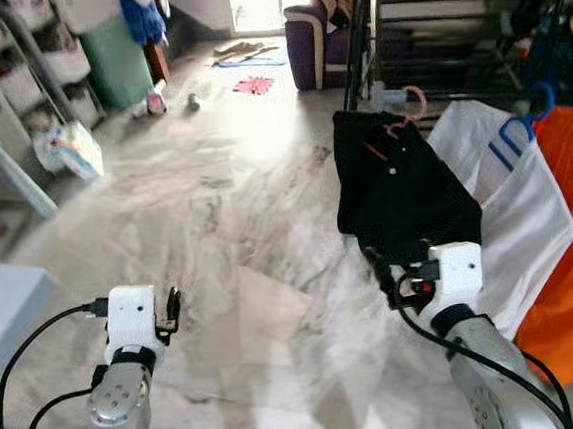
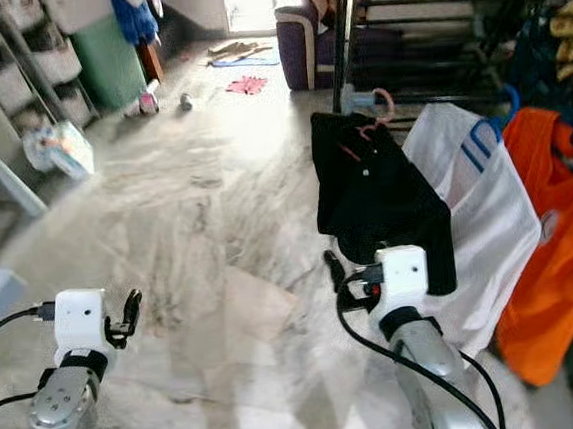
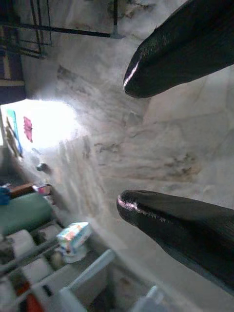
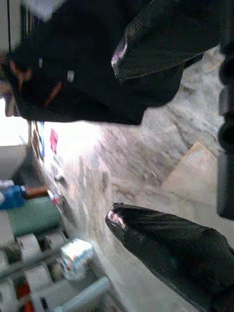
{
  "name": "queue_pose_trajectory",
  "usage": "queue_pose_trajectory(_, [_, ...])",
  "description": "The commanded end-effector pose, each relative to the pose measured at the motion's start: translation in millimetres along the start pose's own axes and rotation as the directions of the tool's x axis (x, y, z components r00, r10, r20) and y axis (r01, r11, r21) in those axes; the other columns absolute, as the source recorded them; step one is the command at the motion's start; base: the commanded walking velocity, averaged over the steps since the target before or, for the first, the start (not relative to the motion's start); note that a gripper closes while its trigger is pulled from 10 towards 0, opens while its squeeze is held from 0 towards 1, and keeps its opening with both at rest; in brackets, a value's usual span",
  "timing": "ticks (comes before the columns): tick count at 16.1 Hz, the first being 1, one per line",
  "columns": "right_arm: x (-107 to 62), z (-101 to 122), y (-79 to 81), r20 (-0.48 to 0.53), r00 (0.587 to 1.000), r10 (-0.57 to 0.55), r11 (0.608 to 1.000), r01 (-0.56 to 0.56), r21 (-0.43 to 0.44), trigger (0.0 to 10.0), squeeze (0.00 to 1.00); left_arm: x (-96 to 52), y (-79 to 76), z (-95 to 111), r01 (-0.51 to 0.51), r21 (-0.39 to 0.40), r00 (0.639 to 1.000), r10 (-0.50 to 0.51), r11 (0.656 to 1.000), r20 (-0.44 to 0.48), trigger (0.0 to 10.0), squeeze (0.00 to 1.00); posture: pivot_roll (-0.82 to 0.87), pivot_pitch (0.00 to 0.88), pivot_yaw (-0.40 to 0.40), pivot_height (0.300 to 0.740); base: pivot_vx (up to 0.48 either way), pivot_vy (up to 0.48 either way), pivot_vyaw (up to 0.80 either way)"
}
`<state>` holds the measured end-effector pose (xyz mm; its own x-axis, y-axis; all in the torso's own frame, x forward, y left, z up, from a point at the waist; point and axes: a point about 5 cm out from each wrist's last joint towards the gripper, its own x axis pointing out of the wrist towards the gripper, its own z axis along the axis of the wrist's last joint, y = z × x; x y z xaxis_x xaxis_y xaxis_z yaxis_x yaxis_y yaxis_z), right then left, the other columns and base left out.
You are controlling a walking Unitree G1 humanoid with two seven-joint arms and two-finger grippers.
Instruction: Hang hanger
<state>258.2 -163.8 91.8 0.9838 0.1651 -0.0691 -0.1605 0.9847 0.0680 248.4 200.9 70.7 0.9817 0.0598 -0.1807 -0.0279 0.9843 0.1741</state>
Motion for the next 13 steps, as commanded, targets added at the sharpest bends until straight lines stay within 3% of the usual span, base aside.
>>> queue_pose_trajectory(1, [-1.4, -4, -3.4, -0.002, 1.0, -0.03, 0.999, 0.03, 0.012, 10.0, 0.0, 2.3, 2.5, 0, -0.005, 0.021, 1.0, 0.005, 1.0, 0.001, 10.0, 0.0, 0.01, 0.0, 0.086, 0.74, 0.0, 0.0, 0.0])
queue_pose_trajectory(2, [-1.5, -5, -3.1, 0.002, 0.999, -0.034, 0.999, 0.034, 0.012, 10.0, 0.0, 3.1, 3.3, 0, -0.007, 0.025, 1.0, 0.006, 1.0, 0.002, 10.0, 0.0, 0.01, 0.0, 0.086, 0.74, 0.0, 0.0, 0.0])
queue_pose_trajectory(8, [6.0, 0, 3.8, 0.018, 1.0, 0.019, 1.0, -0.019, -0.002, 10.0, 0.0, 2.4, 4.9, 1, -0.05, 0.006, 0.999, 0.05, 0.999, 0.005, 10.0, 0.0, 0.02, 0.0, 0.059, 0.74, 0.0, 0.0, 0.8])
queue_pose_trajectory(13, [10.0, 6, 6.3, 0.041, 0.999, 0.034, 0.999, -0.033, -0.006, 10.0, 0.0, 6.8, 1.9, 7, -0.053, -0.041, 0.998, 0.053, 0.998, 0.023, 10.0, 0.0, 0.01, 0.0, 0.047, 0.74, 0.0, 0.0, 0.0])
